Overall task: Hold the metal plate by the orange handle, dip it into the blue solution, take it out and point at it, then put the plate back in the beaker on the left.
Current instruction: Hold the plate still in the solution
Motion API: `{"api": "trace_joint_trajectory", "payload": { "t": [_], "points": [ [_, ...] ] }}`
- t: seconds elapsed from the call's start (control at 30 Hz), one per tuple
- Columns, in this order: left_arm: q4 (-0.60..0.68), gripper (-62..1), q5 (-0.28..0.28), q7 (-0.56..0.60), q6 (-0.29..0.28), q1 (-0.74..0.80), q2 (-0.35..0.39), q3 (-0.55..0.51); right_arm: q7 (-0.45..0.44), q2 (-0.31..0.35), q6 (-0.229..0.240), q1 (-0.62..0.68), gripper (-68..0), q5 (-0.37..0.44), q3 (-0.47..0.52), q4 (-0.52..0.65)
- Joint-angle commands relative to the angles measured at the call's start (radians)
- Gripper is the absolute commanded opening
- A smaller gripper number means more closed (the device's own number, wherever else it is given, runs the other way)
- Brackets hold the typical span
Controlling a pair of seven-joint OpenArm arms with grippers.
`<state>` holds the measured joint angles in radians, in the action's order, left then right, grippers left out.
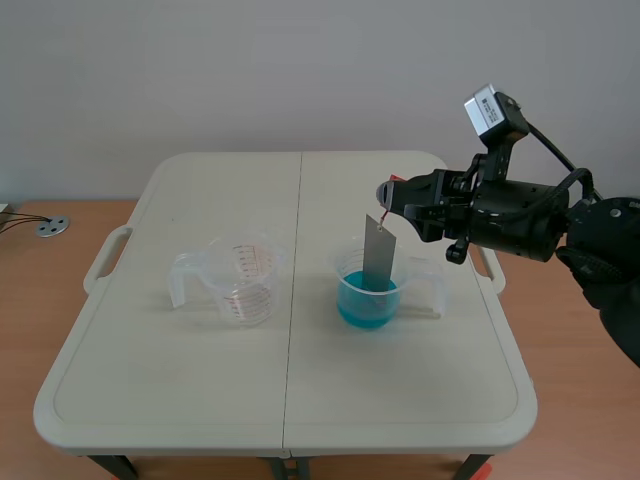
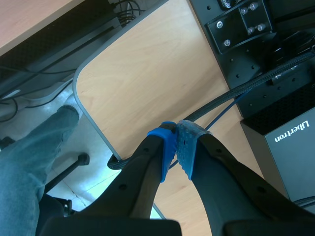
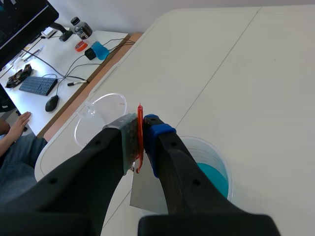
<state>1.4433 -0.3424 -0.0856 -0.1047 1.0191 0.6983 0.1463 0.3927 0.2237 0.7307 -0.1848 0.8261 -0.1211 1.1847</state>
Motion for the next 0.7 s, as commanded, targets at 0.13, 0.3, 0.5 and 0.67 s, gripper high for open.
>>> {"api": "trace_joint_trajectory", "payload": {
  "t": [0.13, 0.3, 0.5, 0.67],
  "points": [
    [0.01, -58.8, -0.006, 0.006, -0.002, 0.002, -0.008, 0.0, 0.016, 0.003, 0.015, -0.018, -66.2, 0.048, 0.002, 0.005],
    [0.01, -58.8, -0.006, 0.006, -0.002, 0.002, -0.008, 0.0, 0.101, 0.003, 0.015, -0.017, -66.2, 0.123, 0.003, 0.045],
    [0.01, -58.8, -0.006, 0.006, -0.002, 0.002, -0.008, 0.0, 0.182, 0.003, 0.015, -0.017, -66.2, 0.207, 0.036, 0.099],
    [0.011, -58.8, -0.006, 0.006, -0.002, 0.002, -0.008, -0.001, 0.247, 0.006, 0.015, -0.017, -66.2, 0.267, 0.063, 0.148]
  ]
}}
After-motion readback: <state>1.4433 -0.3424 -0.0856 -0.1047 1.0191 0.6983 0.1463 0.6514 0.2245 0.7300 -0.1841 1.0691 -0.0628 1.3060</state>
